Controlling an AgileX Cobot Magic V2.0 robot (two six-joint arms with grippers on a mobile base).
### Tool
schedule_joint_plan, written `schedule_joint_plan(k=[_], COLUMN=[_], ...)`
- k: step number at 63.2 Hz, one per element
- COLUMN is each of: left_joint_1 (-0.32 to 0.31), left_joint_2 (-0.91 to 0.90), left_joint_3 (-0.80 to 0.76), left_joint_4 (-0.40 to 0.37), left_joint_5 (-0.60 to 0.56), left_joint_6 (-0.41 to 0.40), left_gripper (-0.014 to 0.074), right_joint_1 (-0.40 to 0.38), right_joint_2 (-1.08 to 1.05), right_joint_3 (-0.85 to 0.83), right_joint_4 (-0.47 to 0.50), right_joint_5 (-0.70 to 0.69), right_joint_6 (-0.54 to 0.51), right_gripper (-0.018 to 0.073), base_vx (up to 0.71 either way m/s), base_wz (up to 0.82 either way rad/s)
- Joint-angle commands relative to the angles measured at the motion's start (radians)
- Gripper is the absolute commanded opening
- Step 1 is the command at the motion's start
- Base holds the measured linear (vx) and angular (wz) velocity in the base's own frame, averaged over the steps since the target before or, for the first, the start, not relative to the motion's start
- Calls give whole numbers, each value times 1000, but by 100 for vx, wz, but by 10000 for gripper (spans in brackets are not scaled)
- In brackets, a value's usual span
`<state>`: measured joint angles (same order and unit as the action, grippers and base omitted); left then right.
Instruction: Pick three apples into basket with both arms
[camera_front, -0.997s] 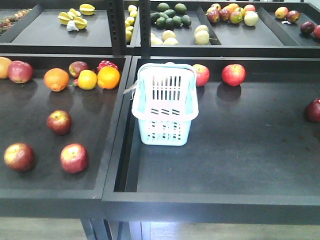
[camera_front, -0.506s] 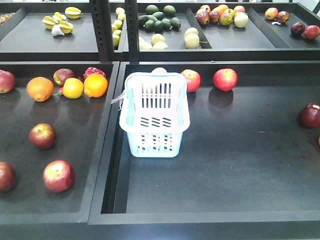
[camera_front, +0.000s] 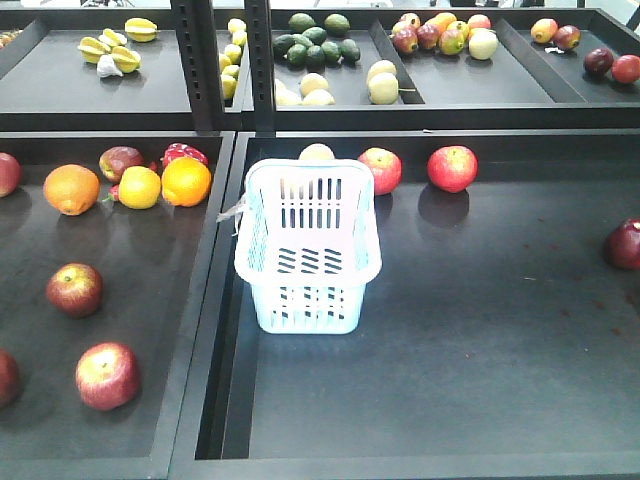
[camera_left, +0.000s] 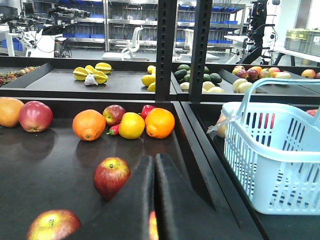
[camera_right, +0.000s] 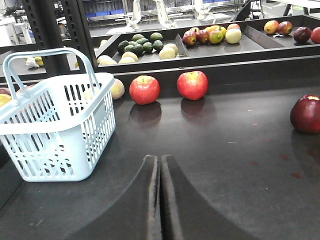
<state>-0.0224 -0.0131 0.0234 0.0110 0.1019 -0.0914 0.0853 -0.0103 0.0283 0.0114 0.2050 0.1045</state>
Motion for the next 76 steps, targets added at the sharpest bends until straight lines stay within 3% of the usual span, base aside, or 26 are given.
schedule_joint_plan(k=[1, 76], left_joint_1=[2, 2], left_joint_2=[-4, -4], left_joint_3=[24, 24], left_joint_4=[-3, -3], left_joint_5=[-82, -82], left_joint_6=[0, 0], left_gripper=[-6, -6], right_joint_1=[-5, -5], right_joint_2=[-11, -11], right_joint_3=[15, 15], right_joint_4=[-4, -4], right_joint_5=[-68, -68], right_joint_6=[-8, -8], right_gripper=[-4, -4], base_vx=[6, 5], base_wz=[1, 3])
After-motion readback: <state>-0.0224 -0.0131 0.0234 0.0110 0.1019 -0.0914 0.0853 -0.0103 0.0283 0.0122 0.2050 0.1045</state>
